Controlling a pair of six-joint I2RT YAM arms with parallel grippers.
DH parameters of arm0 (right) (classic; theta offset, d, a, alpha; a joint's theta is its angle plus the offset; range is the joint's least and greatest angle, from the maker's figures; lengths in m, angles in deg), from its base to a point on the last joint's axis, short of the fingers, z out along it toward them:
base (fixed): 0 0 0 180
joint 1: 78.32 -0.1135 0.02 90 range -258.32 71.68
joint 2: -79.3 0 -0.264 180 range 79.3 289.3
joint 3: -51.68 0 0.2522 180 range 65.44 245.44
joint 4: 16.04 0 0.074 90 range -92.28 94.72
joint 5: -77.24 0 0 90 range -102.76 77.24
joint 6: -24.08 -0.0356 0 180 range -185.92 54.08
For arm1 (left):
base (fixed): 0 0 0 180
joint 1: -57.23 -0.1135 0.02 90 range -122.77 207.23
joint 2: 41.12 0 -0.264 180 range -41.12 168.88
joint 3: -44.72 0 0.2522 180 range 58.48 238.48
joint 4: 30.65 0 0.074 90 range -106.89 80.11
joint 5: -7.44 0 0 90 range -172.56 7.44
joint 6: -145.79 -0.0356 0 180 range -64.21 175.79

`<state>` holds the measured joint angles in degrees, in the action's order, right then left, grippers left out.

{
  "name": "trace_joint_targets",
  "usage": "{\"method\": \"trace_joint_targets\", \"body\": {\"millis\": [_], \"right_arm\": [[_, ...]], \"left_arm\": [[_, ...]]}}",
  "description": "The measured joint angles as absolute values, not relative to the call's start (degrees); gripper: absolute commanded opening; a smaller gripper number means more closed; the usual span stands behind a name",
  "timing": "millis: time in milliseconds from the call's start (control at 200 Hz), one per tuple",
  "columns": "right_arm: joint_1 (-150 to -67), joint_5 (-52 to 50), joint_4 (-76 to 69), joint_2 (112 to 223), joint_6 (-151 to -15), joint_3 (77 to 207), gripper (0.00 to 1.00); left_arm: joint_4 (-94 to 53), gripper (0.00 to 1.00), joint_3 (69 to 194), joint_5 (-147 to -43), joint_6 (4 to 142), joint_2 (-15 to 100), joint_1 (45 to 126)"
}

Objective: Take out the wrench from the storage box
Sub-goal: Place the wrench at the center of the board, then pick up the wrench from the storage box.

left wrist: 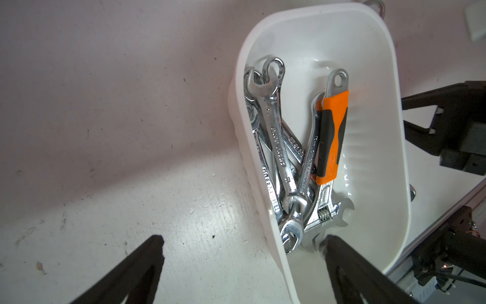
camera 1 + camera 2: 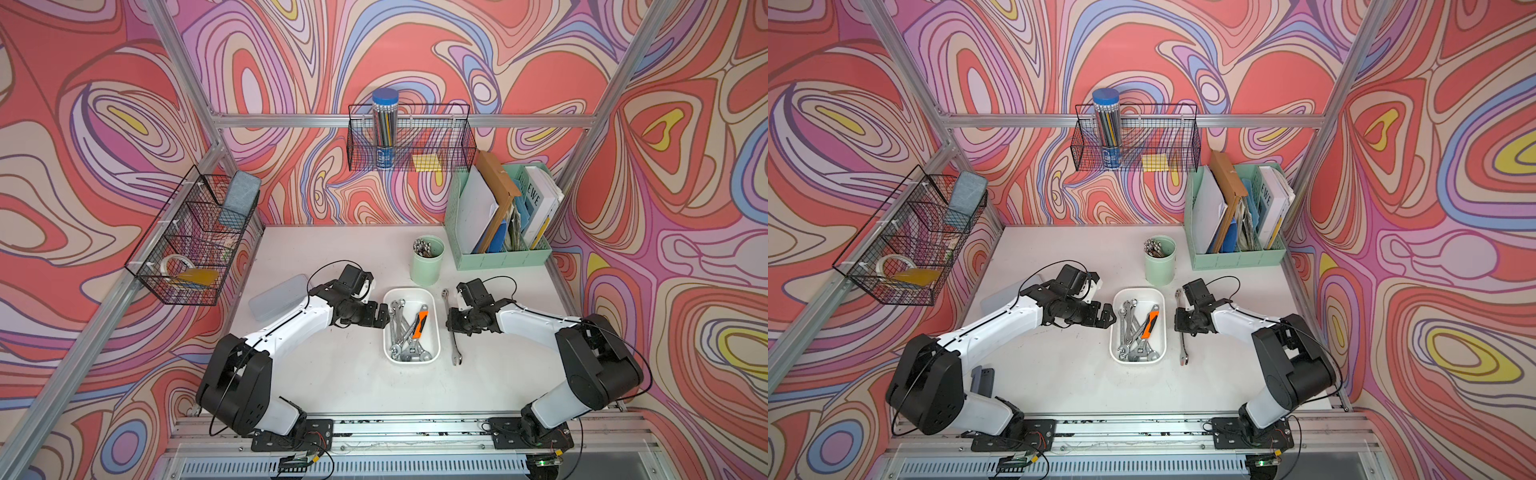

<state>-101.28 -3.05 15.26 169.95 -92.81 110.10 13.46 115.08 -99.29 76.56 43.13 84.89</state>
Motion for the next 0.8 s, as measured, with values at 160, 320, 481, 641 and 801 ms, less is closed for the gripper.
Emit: {"method": "trace_joint_targets", "body": {"millis": [160, 320, 481, 641, 801], "right_arm": [[-101.1, -3.3, 15.6, 170.0, -93.4, 110.1, 0.22], [-101.0, -3.4, 16.0, 169.9, -93.8, 110.0, 0.24], [-100.9, -3.7, 16.4, 169.8, -93.9, 110.0, 0.24], [-100.9, -4.3, 18.9, 168.5, -94.0, 110.3, 0.31], [-101.1, -4.0, 25.6, 163.5, -94.8, 114.8, 0.38]], "left_arm": [[13.9, 0.99, 115.1, -99.3, 76.5, 43.8, 84.9], [14.1, 0.99, 115.1, -99.3, 76.1, 44.1, 84.9], [14.1, 0.99, 115.1, -99.3, 76.1, 44.1, 84.9], [14.4, 0.99, 115.1, -99.3, 76.1, 44.1, 84.9], [14.9, 0.99, 115.4, -99.1, 75.7, 44.1, 84.9]]}}
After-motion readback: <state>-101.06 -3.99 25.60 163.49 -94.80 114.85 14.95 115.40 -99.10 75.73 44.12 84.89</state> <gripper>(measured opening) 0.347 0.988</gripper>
